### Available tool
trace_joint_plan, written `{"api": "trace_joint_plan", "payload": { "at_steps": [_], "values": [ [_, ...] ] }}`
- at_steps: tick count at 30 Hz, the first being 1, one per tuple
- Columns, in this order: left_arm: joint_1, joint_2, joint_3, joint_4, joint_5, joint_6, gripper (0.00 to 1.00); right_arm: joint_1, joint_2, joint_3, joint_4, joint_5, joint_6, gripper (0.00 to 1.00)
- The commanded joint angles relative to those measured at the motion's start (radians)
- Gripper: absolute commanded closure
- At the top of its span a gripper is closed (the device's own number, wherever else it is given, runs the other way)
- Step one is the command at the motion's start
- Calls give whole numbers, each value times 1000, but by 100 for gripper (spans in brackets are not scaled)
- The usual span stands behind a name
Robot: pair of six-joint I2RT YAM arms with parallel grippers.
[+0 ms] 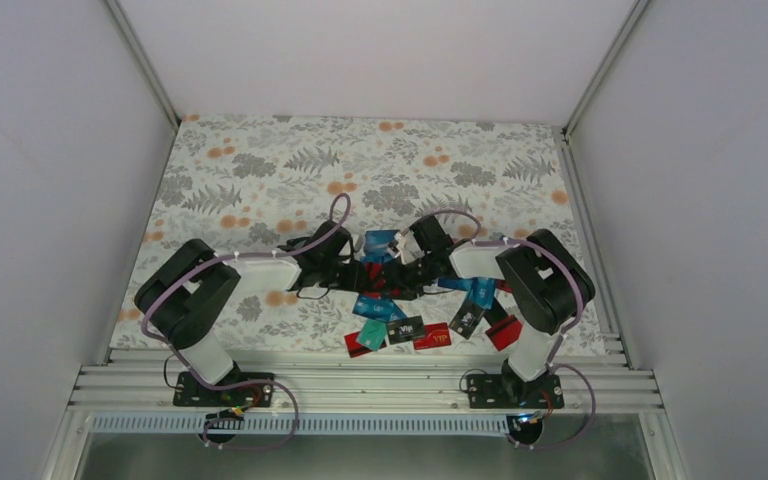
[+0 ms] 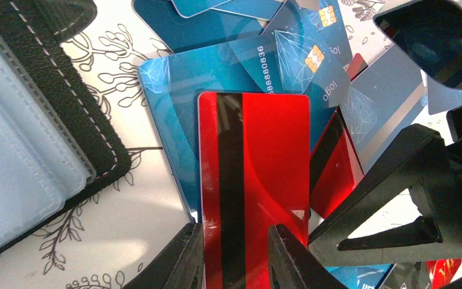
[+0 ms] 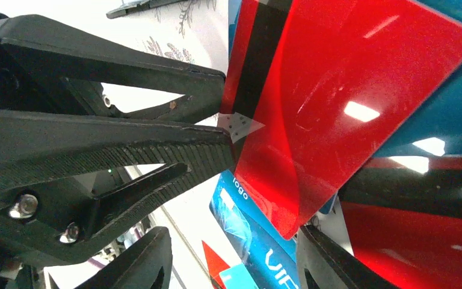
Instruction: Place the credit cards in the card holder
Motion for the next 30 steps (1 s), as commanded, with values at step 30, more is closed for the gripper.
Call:
{"api": "trace_joint_plan", "payload": {
  "at_steps": [30],
  "values": [
    [-11,-10,-79,173,192,-102,78,-60,-80,-72,200,-95,30,49]
  ]
}}
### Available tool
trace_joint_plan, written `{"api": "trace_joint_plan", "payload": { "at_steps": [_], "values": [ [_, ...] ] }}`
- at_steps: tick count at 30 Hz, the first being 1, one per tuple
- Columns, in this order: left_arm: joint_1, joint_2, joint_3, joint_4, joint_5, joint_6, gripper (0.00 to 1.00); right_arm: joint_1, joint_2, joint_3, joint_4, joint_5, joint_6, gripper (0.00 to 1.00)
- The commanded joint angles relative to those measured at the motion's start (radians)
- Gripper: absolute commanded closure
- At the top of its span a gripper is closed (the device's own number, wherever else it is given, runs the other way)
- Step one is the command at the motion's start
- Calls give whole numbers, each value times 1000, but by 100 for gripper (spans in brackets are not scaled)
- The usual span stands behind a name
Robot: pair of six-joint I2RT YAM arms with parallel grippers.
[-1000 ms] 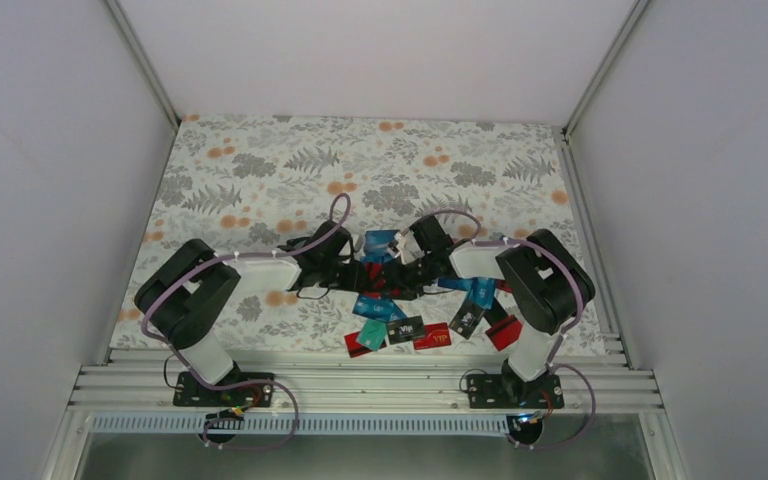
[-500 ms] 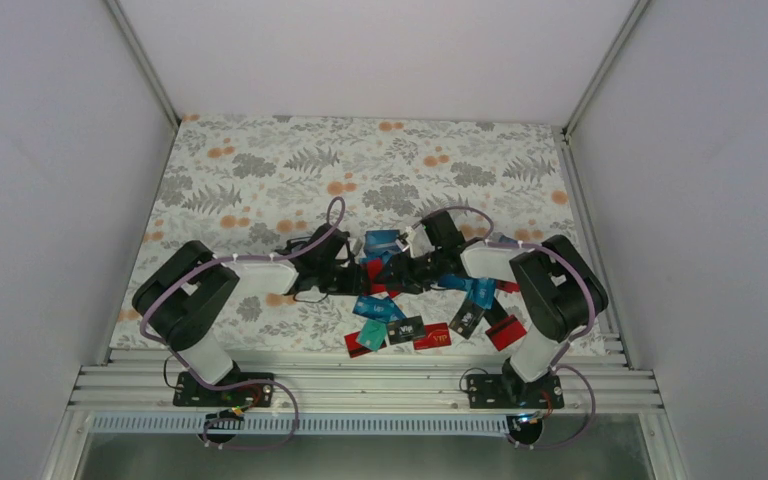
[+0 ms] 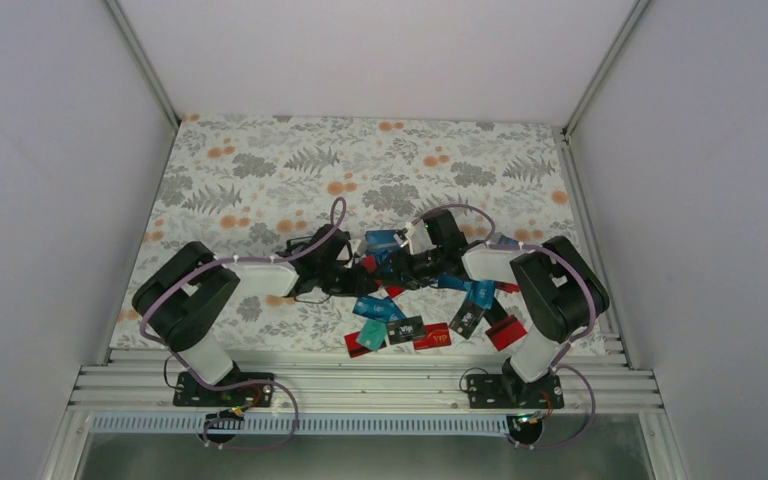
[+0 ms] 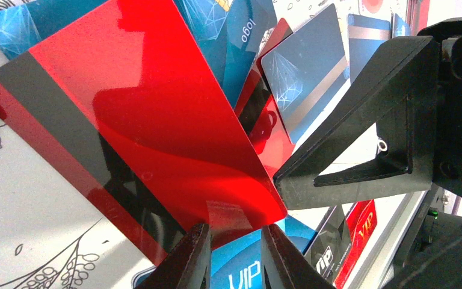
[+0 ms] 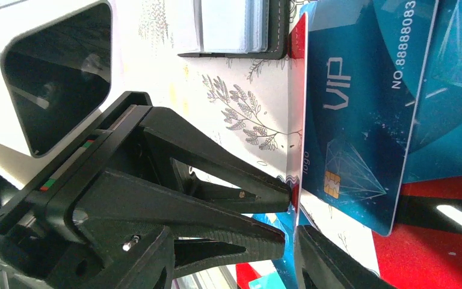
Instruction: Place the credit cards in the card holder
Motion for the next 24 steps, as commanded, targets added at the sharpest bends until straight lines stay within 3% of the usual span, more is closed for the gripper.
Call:
{"api": "trace_joint_plan", "payload": {
  "at_steps": [1,5,9,17,20,24],
  "values": [
    [-5,6,-31,69,18,-3,78,0,7,-9,56,-35,-4,49],
    [-2,3,-55,109,34,-5,80,0,37,-12,99,-74,-2,49],
    [0,-103,-87,115,8,-8,81,0,41,-9,98,-79,-14,49],
    [7,-390,-103,-131,-202,5,81,0,89,14,74,-72,-46,50],
    [16,-379,-84,-205,-289,30,80,0,99,51,7,-7,-92,50],
    [21,-309,-68,-180,-303,56,81,0,51,92,-133,144,-172,50]
  ]
}}
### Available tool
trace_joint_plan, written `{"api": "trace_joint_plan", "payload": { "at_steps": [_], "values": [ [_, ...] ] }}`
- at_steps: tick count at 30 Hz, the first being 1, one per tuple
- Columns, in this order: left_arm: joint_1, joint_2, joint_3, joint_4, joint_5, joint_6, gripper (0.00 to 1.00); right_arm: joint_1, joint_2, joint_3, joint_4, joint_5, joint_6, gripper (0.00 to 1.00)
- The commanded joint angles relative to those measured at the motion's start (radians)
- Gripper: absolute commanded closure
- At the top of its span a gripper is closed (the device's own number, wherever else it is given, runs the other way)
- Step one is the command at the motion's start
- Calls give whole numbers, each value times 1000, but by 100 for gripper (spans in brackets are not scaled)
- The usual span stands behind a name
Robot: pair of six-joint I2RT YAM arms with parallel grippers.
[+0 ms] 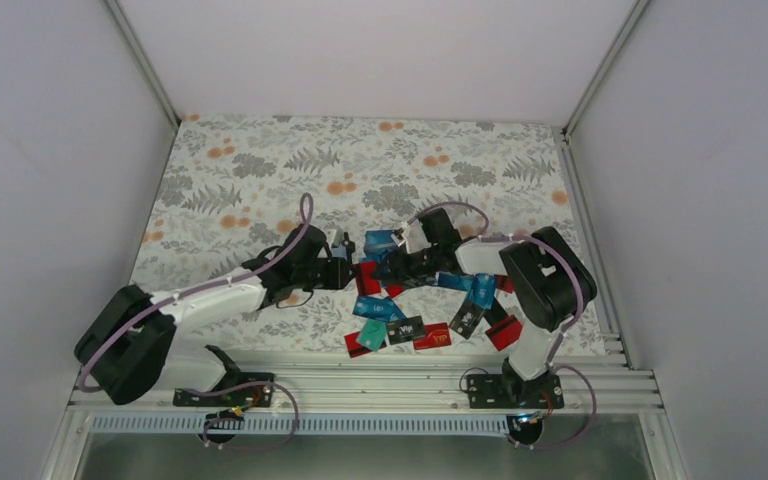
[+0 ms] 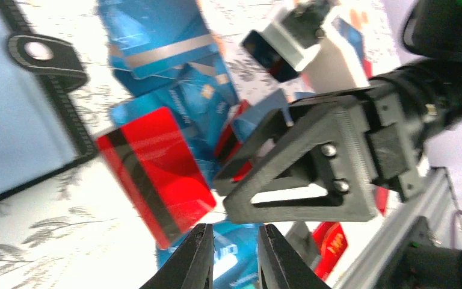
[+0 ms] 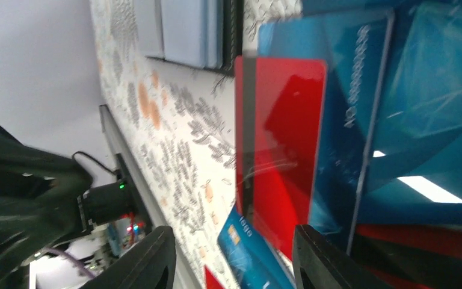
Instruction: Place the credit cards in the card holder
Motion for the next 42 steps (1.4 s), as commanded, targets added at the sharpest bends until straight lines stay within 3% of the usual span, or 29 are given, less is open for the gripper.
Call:
{"api": "trace_joint_plan", "payload": {
  "at_steps": [1,6,10,16,21,30,42],
  "values": [
    [8,69,25,-53,-78,44,81,3,-52,59,-159,161,-118,49],
    [-42,78,61,-99,-57,147,77,21,-176,55,-365,335,-175,47],
    [-92,127,79,-181,-76,204,75,30,-324,-4,-515,489,-116,44],
    [-183,138,50,-218,-55,148,76,109,-488,-116,-618,463,24,40],
    [-248,130,8,-229,-63,79,75,269,-559,-184,-530,420,261,38],
    [-300,152,-91,-186,-81,-16,75,504,-538,-239,-339,519,618,36],
    [-315,126,-162,-142,-68,-30,72,644,-308,-247,-23,558,900,36]
  ]
}}
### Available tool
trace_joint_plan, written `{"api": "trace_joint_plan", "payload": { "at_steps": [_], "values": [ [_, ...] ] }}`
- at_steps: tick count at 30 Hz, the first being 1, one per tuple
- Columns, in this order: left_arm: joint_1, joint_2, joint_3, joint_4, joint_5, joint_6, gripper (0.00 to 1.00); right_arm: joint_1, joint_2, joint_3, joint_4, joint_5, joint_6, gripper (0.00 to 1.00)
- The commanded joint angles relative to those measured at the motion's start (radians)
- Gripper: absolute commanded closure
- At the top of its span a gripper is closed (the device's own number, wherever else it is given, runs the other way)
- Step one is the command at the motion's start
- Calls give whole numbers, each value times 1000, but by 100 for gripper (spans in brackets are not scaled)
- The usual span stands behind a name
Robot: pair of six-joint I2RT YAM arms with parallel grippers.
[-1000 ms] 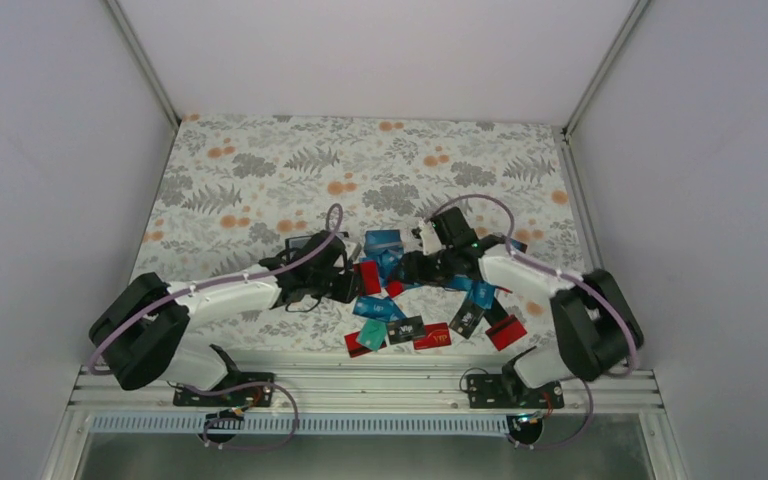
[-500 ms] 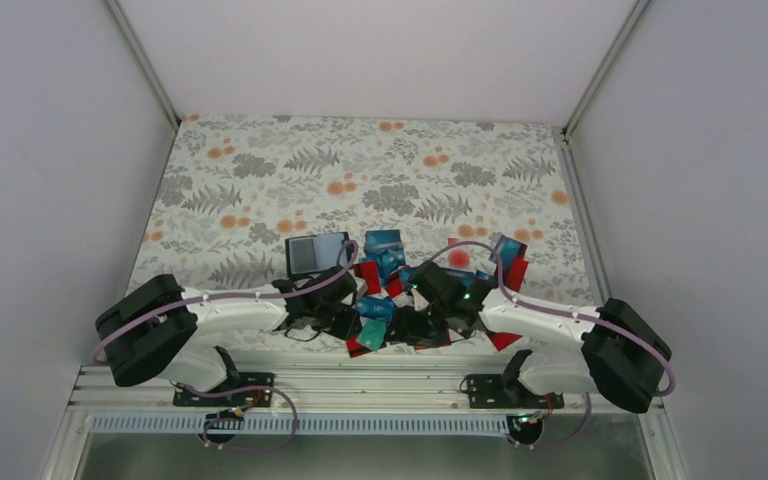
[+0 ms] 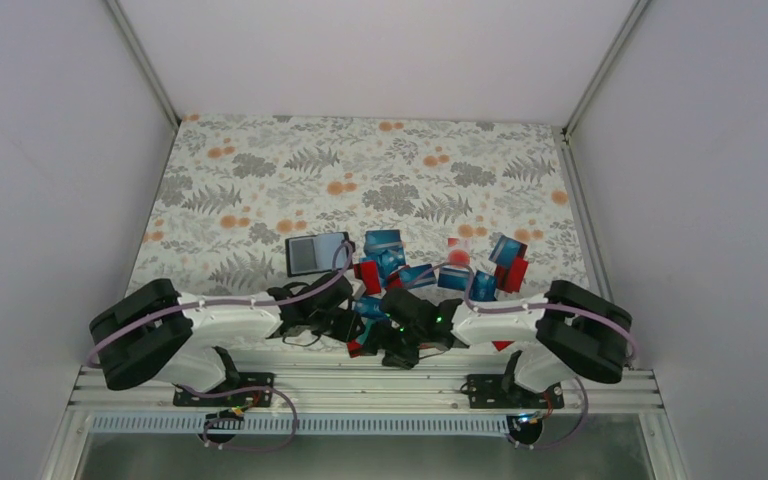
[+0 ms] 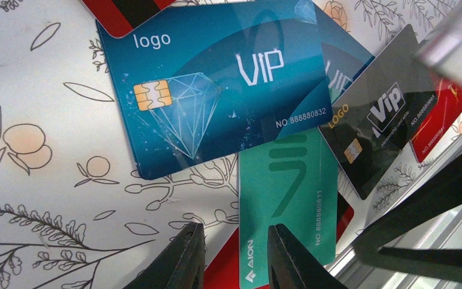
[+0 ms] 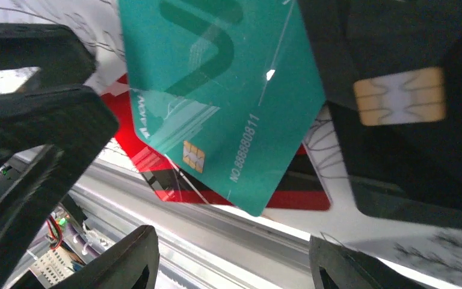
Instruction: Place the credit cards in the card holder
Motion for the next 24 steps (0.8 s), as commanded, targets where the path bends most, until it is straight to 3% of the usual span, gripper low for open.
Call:
{"api": "trace_joint_plan", "payload": {
  "at_steps": [1,17,24],
  "values": [
    [-13,19,-71,-66,4,-27,72,54,71,2,155,51,147,36],
    [-55,-98,-211,86,142,-125,72,100,130,-112,431,184,369,41],
    [-65,-119,-254,219,235,-163,71,100,79,-156,437,225,393,43]
  ]
}}
